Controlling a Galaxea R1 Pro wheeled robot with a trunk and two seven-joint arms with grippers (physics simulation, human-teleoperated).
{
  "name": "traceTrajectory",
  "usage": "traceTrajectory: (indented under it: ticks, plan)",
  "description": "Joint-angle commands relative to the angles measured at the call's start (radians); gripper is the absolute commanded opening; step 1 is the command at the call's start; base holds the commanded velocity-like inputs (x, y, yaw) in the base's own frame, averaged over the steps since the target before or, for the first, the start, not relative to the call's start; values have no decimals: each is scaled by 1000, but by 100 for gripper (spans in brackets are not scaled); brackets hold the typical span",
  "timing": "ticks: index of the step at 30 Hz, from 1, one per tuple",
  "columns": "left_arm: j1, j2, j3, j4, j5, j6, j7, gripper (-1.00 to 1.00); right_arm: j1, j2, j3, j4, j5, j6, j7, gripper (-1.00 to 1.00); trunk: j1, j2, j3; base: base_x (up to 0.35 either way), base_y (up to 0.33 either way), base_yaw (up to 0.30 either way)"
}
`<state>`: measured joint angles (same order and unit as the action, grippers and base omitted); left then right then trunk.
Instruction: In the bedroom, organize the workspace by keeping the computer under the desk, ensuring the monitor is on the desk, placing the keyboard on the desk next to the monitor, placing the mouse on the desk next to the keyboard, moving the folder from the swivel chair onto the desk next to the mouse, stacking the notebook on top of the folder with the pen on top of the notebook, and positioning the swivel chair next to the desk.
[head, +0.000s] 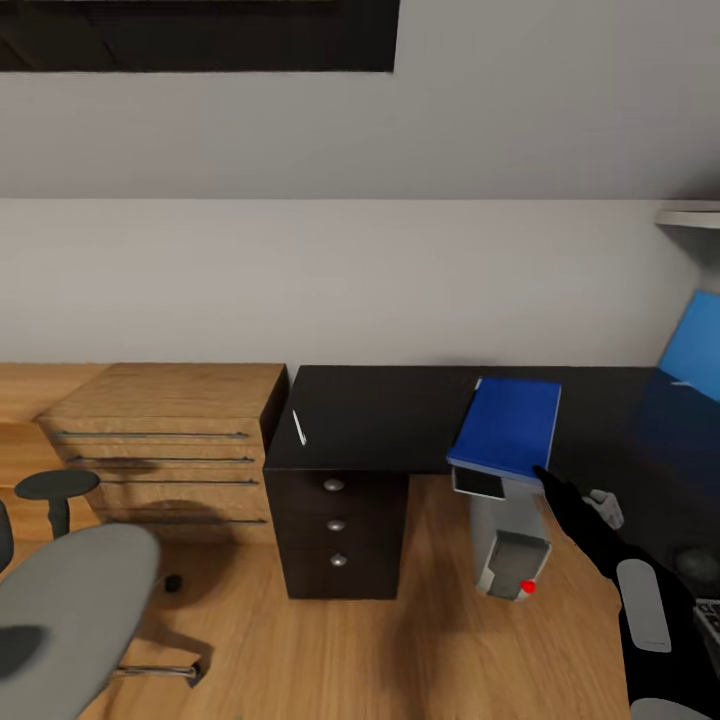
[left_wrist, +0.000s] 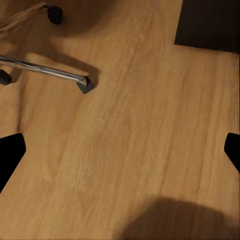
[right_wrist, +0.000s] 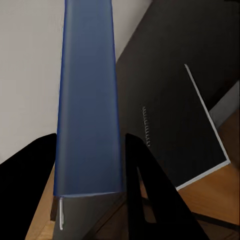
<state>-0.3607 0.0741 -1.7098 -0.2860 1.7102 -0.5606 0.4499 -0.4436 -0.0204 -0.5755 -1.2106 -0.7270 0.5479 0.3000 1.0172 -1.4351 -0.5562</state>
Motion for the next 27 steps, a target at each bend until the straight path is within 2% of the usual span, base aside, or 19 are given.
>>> traceTrajectory:
  ticks: [1,27]
  plan:
    - [-1,1,-9,-4,3,-4,9,100,-1,0,-3,0,-5,7,2,-100,0,-1,-1,0,0,-297]
    - [-1,0,-10,-4,3,-4,9,100,-1,0,-3,-3,-6,9,4,-100,0,-1,-1,0,0,-296]
